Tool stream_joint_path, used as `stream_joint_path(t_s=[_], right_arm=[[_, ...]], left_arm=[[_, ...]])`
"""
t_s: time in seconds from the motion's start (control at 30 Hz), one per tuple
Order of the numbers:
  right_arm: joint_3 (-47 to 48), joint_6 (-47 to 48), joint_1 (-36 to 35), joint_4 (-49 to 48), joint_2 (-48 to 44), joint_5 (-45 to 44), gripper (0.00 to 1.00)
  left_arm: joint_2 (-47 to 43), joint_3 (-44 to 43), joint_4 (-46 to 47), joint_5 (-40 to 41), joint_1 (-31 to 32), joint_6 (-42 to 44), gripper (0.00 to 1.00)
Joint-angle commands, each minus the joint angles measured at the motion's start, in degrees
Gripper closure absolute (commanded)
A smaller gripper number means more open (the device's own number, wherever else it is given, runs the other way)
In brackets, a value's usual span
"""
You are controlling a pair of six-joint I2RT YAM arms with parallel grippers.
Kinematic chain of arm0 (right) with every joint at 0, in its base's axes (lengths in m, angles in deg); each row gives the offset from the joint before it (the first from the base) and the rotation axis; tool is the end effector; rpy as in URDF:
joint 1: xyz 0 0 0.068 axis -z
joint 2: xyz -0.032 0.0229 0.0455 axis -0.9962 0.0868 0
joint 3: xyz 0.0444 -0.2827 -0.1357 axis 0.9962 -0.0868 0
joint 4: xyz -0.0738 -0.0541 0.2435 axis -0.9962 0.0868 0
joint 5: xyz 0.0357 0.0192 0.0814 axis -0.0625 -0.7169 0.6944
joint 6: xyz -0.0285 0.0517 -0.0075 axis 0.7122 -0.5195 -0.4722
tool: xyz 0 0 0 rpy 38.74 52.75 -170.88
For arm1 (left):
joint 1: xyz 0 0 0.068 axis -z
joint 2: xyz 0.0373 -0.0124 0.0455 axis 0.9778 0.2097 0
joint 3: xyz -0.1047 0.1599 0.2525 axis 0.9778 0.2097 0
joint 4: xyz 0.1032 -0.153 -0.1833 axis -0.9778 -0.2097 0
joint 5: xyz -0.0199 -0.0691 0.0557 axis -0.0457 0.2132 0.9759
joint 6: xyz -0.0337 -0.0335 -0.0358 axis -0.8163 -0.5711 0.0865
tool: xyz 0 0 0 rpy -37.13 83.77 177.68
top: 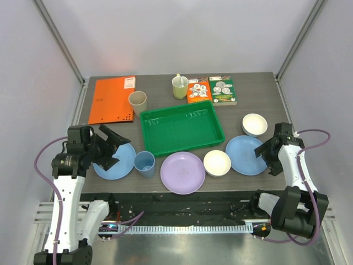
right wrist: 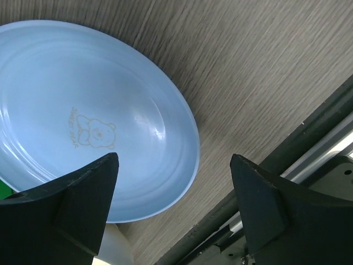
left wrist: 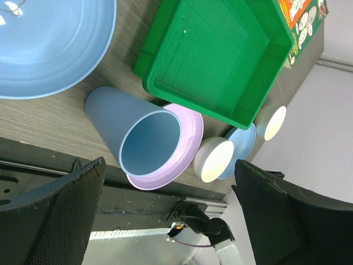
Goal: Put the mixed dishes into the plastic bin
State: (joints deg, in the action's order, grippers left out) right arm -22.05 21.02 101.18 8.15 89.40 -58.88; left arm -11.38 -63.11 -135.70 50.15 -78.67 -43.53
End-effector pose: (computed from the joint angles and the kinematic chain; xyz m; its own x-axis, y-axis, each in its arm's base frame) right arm 0.1547 -0.0526 0.2447 -0.4632 0.8265 -0.3197 0.8586 0.5080 0.0692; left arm 0.0944 -0.0112 0.3550 -0.5370 -0.8284 -0.1594 -0.5521 0.4880 -0.6760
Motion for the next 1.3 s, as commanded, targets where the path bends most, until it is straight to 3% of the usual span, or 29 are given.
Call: stream_joint_path(t_s=[0.0,0.5,0.6,0.63,0.73,1.0,1.07,1.1,1.27], right_arm=[[0.39,0.10,0.62,-1.93,0.89,0.92,0.13],[-3.65,-1.49,1.94,-2.55,4.76,0.49,0.25],[-3.83,-2.19,1.94,-2.55,4.85,0.75,0.30],[-3.83,-2.10,1.86,-2.46,5.02,0.66,0.37],[-2.70,-2.98,1.94,-1.32,5.55,-0.48,0.45],[-1.81,-2.98,1.86,-0.70,8.45,-1.97,0.47],[-1.81,-3.07,1.94,-0.96,9.68,-2.06,0.63],[-1.90,-3.07,1.86,-1.14,9.95,-2.06,0.82],[-1.11,-3.86,2.03,-0.09,9.07,-2.85,0.93]], left_arm=[[-0.77,-0.11,1.94,-1.11,0.25,1.15,0.02],[-3.23,1.20,1.51,0.91,0.34,1.76,0.02],[-3.41,0.50,0.36,2.14,0.25,2.20,0.02],[-3.32,0.41,-0.16,2.67,0.25,2.38,0.02],[-3.32,-0.20,-0.43,3.11,0.25,2.73,0.02],[-3.23,-1.52,-1.75,4.52,0.16,3.52,0.02],[-3.14,-1.61,-1.75,4.34,0.25,3.52,0.02],[-3.23,-1.70,-1.66,4.43,0.25,3.52,0.02],[-3.32,-1.09,-0.69,4.69,0.25,3.00,0.02]])
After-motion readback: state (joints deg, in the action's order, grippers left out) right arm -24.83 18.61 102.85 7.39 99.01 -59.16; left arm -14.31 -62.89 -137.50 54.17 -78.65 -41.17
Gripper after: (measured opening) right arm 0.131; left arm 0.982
